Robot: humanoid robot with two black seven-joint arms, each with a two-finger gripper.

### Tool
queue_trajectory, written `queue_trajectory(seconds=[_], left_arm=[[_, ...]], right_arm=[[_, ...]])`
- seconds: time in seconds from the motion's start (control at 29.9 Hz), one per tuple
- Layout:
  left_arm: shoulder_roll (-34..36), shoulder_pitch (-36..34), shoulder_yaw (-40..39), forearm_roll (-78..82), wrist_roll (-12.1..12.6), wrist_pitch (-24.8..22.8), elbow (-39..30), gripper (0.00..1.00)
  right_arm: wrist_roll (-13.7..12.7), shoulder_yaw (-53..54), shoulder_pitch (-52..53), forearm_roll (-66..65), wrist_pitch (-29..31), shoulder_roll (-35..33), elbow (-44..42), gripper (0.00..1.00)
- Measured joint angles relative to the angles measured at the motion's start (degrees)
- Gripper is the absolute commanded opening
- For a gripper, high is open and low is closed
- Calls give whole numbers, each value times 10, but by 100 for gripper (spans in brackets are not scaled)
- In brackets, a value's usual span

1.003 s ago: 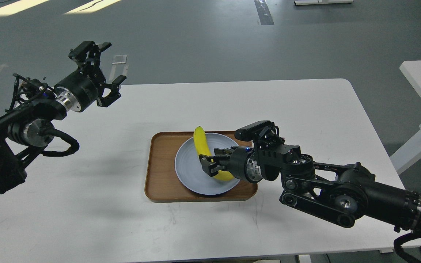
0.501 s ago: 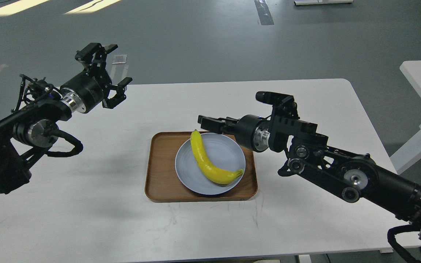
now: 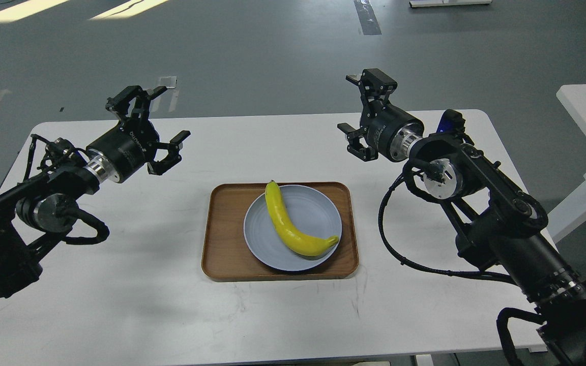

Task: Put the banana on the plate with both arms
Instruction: 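Open the right gripper on the plate and raise it away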

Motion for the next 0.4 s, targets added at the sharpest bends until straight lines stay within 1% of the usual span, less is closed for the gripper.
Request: queue_trajectory(seconds=[0.07, 0.17, 0.2, 0.27, 0.4], left_arm=[[0, 7, -4, 0, -2, -9, 0, 98], [4, 11, -5, 0, -4, -12, 0, 98], [5, 12, -6, 0, -4, -13, 0, 98], [6, 13, -6, 1, -4, -13, 0, 98], [6, 14, -6, 1, -4, -14, 0, 98]], right_arm=[[0, 0, -5, -1, 37, -7, 4, 100], [0, 0, -8, -4, 133, -37, 6, 100], [0, 1, -9, -5, 152, -44, 6, 100], [0, 1, -12, -7, 168, -51, 6, 100], [3, 9, -28, -17, 173, -61, 2, 100]])
